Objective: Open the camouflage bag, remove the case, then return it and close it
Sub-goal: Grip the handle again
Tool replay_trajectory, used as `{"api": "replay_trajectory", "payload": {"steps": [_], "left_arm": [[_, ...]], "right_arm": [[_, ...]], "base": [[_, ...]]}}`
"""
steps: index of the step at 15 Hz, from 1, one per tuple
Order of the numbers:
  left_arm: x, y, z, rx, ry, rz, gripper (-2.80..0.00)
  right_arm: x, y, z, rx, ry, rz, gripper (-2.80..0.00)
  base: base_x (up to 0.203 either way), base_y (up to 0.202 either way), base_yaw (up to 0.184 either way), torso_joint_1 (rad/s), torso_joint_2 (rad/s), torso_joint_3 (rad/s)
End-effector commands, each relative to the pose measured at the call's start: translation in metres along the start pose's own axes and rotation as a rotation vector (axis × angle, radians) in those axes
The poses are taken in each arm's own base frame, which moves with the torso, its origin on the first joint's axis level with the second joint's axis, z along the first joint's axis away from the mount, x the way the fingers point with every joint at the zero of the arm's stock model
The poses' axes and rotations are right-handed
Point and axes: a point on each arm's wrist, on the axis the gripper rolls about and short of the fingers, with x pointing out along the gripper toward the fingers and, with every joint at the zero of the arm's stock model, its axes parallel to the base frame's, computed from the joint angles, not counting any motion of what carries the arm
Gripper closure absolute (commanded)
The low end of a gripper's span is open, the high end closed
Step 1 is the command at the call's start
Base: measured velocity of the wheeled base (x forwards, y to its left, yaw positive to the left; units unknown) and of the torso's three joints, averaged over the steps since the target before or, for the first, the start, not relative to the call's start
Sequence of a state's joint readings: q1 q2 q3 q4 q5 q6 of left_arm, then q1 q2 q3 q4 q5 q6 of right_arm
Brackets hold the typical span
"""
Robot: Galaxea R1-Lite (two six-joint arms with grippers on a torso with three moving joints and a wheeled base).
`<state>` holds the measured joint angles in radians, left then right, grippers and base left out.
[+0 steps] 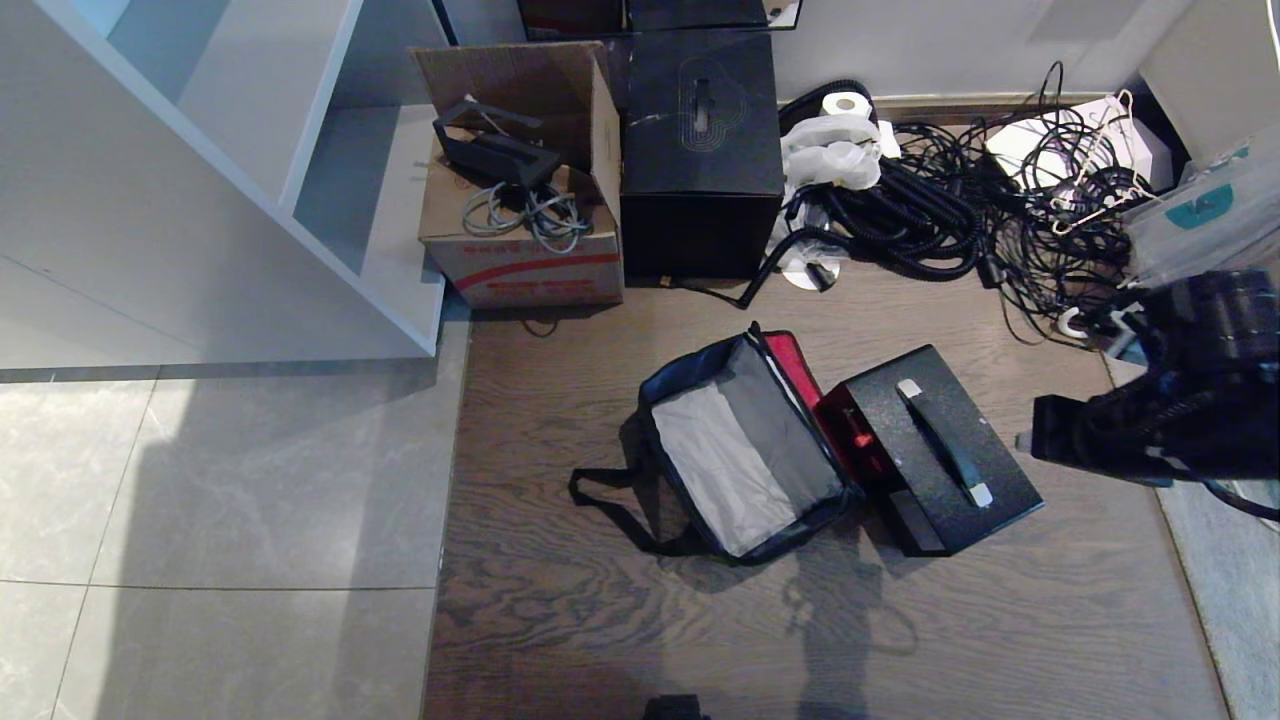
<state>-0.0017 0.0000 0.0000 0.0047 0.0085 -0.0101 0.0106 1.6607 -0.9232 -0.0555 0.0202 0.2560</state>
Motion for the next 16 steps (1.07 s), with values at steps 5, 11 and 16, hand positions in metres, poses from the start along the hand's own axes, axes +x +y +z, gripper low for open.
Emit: {"api": "replay_trajectory", "payload": {"steps": [5,11,16], "left_arm": [[0.0,0.0,0.0,-0.001,0.0,0.001,0.0],[0.0,0.0,0.0,-0.001,0.0,0.001,0.0],[0.0,0.0,0.0,-0.001,0.0,0.001,0.0]], "right_arm": [[0.171,-0.031,0.016,0.003,0.011,-0.058,0.0],[0.177,-0.023,0.046,-0.257,-0.083,0.033,-2.8],[0.18,0.0,0.039,-0.439,-0.112,-0.023,-2.8]], "base": [[0.0,0.0,0.0,0.0,0.0,0.0],[0.0,0.0,0.0,0.0,0.0,0.0],[0.0,0.0,0.0,0.0,0.0,0.0]]}}
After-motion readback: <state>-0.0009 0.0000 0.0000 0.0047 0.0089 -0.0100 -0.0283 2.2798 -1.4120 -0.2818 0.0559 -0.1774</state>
